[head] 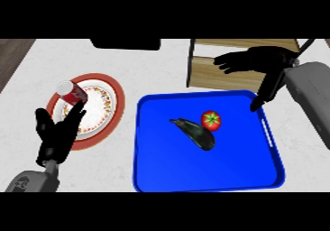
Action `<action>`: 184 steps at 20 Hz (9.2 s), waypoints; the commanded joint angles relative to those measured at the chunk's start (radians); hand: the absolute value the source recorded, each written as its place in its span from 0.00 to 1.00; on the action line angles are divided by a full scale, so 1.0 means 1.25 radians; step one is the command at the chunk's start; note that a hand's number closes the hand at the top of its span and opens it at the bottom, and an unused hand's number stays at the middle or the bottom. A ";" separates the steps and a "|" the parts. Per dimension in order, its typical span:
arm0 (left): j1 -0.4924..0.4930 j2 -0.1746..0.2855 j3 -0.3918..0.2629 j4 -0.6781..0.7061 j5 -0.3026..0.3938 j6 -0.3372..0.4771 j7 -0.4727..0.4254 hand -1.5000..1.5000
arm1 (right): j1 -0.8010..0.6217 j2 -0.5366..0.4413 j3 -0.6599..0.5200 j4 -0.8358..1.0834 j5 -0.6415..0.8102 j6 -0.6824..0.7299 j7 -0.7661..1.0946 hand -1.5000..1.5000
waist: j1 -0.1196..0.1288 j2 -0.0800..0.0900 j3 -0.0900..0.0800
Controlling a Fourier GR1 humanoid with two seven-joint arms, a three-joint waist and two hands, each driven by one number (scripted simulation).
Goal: Pick the eggplant from the tray and place it in the tiered shelf
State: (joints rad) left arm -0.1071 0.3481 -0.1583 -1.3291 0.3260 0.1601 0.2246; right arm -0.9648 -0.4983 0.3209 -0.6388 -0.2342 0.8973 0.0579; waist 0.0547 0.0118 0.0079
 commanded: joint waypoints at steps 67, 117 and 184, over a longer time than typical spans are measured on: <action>0.056 -0.074 0.122 -0.059 -0.094 -0.088 0.067 0.50 | 0.126 0.397 0.114 -0.058 0.623 -0.215 0.178 1.00 | -0.027 -0.006 -0.006; 0.065 -0.098 0.150 -0.010 -0.121 -0.115 0.028 0.50 | -0.235 0.222 -0.319 -0.744 0.738 -0.464 0.798 1.00 | -0.034 -0.008 -0.007; 0.041 -0.116 0.197 -0.022 -0.147 -0.138 0.055 0.50 | -0.401 0.025 -0.657 0.011 0.583 -0.969 0.238 0.00 | -0.034 -0.006 -0.007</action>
State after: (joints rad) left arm -0.0551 0.2026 0.0740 -1.3935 0.1352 -0.0062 0.2967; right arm -1.4794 -0.4459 -0.4930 -0.6144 0.4859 -0.2345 0.3529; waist 0.0168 0.0009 0.0043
